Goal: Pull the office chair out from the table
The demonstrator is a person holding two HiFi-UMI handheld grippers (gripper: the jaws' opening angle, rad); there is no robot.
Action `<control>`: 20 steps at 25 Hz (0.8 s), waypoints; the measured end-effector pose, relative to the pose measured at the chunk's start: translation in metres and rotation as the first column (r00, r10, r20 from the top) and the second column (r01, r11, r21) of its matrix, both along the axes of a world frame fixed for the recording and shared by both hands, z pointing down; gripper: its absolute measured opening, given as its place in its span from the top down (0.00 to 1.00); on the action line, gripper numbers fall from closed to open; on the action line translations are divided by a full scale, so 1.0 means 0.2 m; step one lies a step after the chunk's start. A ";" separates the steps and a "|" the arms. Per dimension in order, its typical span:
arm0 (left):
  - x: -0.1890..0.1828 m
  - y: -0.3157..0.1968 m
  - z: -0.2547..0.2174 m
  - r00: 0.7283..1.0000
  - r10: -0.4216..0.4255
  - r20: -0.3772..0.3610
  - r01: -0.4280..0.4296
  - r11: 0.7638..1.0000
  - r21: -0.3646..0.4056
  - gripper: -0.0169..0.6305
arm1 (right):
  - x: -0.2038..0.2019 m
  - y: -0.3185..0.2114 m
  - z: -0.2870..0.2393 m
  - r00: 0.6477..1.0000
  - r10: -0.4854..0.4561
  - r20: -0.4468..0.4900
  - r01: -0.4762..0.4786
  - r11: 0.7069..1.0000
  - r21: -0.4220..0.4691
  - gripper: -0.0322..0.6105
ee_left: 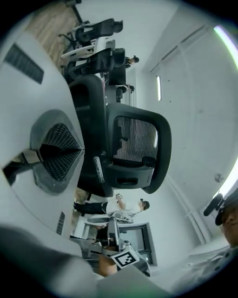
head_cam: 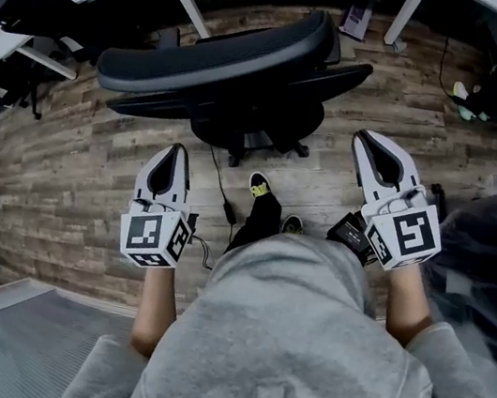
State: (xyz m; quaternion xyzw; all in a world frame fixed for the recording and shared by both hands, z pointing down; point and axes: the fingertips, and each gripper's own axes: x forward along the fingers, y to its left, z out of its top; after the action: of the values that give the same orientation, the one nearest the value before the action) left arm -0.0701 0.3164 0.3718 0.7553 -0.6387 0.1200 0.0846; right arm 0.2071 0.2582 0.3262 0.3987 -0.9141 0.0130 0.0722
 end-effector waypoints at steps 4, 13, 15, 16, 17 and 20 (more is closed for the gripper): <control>0.10 0.04 -0.01 1.000 -0.011 -0.030 0.012 1.000 0.017 0.95 | 0.01 0.02 -0.02 0.999 0.015 0.030 -0.015 1.000 0.004 0.89; 0.15 0.09 -0.01 1.000 -0.004 -0.030 0.005 1.000 0.012 0.95 | 0.04 0.06 -0.02 0.999 0.016 0.045 -0.016 1.000 0.006 0.89; 0.16 0.09 -0.02 1.000 0.000 -0.022 0.000 1.000 0.013 0.95 | 0.04 0.06 -0.02 0.999 0.017 0.048 -0.017 1.000 0.008 0.89; 0.16 0.09 -0.02 1.000 0.002 -0.019 -0.002 1.000 0.015 0.95 | 0.05 0.07 -0.02 0.999 0.017 0.050 -0.018 1.000 0.009 0.89; 0.16 0.09 -0.02 1.000 0.003 -0.018 -0.003 1.000 0.016 0.95 | 0.05 0.07 -0.02 0.999 0.018 0.051 -0.018 1.000 0.009 0.89; 0.17 0.09 -0.04 1.000 0.003 -0.015 -0.002 1.000 0.020 0.95 | 0.06 0.07 -0.03 0.999 0.020 0.049 -0.020 1.000 0.014 0.89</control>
State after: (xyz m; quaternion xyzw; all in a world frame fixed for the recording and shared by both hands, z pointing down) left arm -0.0367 0.3350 0.3639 0.7578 -0.6383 0.1081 0.0817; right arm 0.2188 0.2731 0.3193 0.4079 -0.9117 0.0168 0.0468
